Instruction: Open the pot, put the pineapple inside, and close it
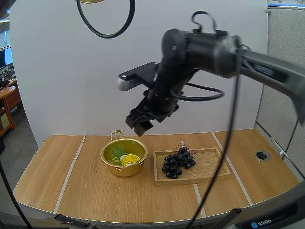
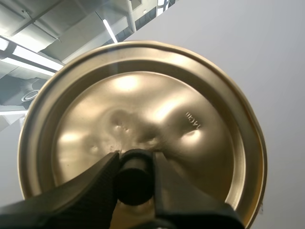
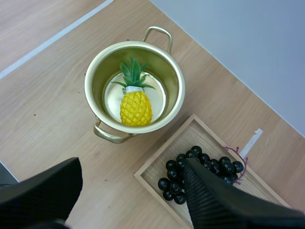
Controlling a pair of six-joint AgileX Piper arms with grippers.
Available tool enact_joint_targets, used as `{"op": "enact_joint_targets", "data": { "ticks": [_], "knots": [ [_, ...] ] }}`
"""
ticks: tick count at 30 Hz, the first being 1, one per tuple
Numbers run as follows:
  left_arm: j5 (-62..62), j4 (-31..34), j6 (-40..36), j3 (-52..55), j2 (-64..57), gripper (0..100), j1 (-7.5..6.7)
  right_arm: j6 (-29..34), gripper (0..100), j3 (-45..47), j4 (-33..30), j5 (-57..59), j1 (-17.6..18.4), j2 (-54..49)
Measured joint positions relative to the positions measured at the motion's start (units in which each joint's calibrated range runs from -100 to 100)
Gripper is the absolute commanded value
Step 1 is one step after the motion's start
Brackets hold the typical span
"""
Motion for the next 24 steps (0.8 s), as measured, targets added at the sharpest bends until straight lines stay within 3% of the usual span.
{"op": "enact_joint_targets", "data": {
  "ticks": [7,14,16,24],
  "knots": [
    [0.00,0.00,0.00,0.00,0.00,0,0.00,0.10,100,3.03,-0.45,3.34,-1.54,-12.37],
    [0.00,0.00,0.00,0.00,0.00,0,0.00,0.10,100,3.03,-0.54,3.54,-2.19,-15.93],
    [0.00,0.00,0.00,0.00,0.00,0,0.00,0.21,100,3.14,-0.54,3.54,-4.40,-21.03],
    [0.00,0.00,0.00,0.00,0.00,0,0.00,0.30,100,3.14,-0.35,3.89,-6.49,-27.25]
  ]
}}
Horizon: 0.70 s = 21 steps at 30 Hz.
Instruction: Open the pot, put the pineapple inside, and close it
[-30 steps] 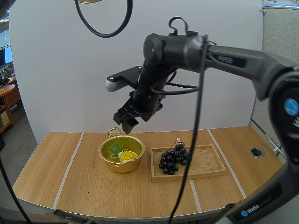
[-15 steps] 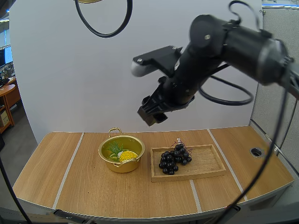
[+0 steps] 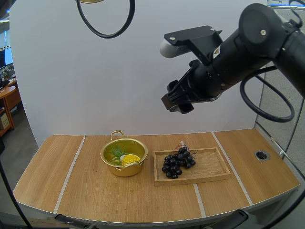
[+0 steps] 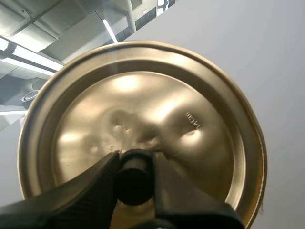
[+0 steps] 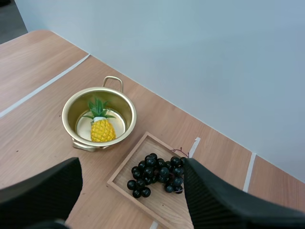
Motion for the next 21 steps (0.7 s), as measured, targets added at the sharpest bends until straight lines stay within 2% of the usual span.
{"op": "enact_joint_targets", "data": {
  "ticks": [5,16,18,21],
  "knots": [
    [0.00,0.00,0.00,0.00,0.00,0,0.00,0.00,100,1.96,0.22,0.18,-0.80,-4.33],
    [0.00,0.00,0.00,0.00,0.00,0,0.00,-0.10,98,14.92,1.27,0.19,-1.68,-13.56],
    [0.00,0.00,0.00,0.00,0.00,0,0.00,-0.10,75,15.83,1.27,0.19,-1.68,-13.93],
    [0.00,0.00,0.00,0.00,0.00,0,0.00,-0.10,0,21.14,1.39,0.19,-1.82,-17.35]
  ]
}}
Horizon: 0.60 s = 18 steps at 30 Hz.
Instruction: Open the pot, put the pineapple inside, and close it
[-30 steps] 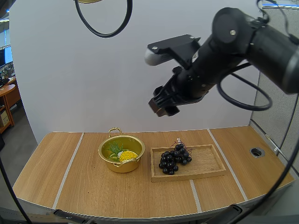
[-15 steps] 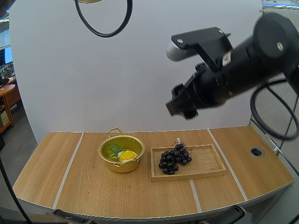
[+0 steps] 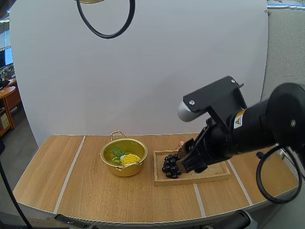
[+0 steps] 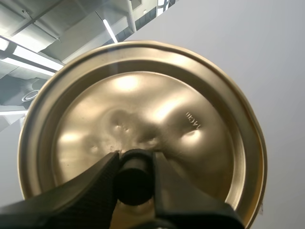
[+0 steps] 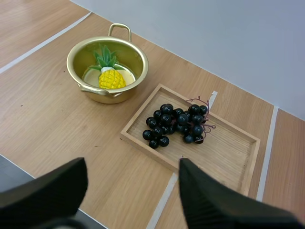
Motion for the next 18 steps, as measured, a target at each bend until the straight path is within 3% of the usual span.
{"op": "enact_joint_targets", "data": {
  "ticks": [9,18],
  "knots": [
    [1.90,0.00,0.00,0.00,0.00,0,0.00,-0.10,0,3.15,3.41,0.00,-0.86,-4.77],
    [19.11,0.00,0.00,0.00,0.00,0,0.00,-0.10,0,3.15,3.43,0.00,-0.86,-4.77]
  ]
}}
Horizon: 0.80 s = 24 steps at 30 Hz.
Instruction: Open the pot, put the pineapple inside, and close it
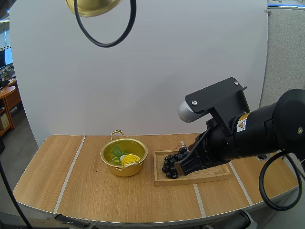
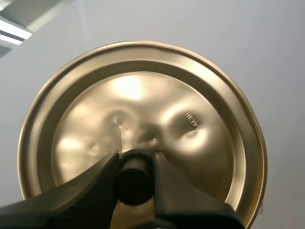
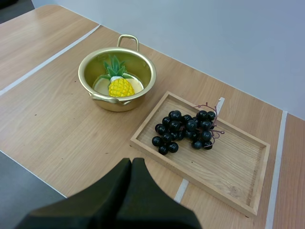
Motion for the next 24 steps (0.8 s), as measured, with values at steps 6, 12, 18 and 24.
{"op": "enact_joint_targets", "data": {
  "ticks": [6,12,18,24],
  "knots": [
    [7.99,-1.06,0.00,0.22,0.41,0,0.00,0.00,0,0.00,0.11,0.00,0.00,0.00],
    [19.23,-3.49,0.00,0.22,2.81,0,0.00,0.00,0,0.00,0.11,0.00,0.00,0.00],
    [23.85,-4.14,0.00,0.28,7.91,0,0.00,0.00,0,0.00,0.11,0.00,0.00,0.00],
    [23.85,-5.54,0.96,1.23,12.09,0,0.00,0.00,0,0.00,0.11,0.00,0.00,0.00]
  ]
}}
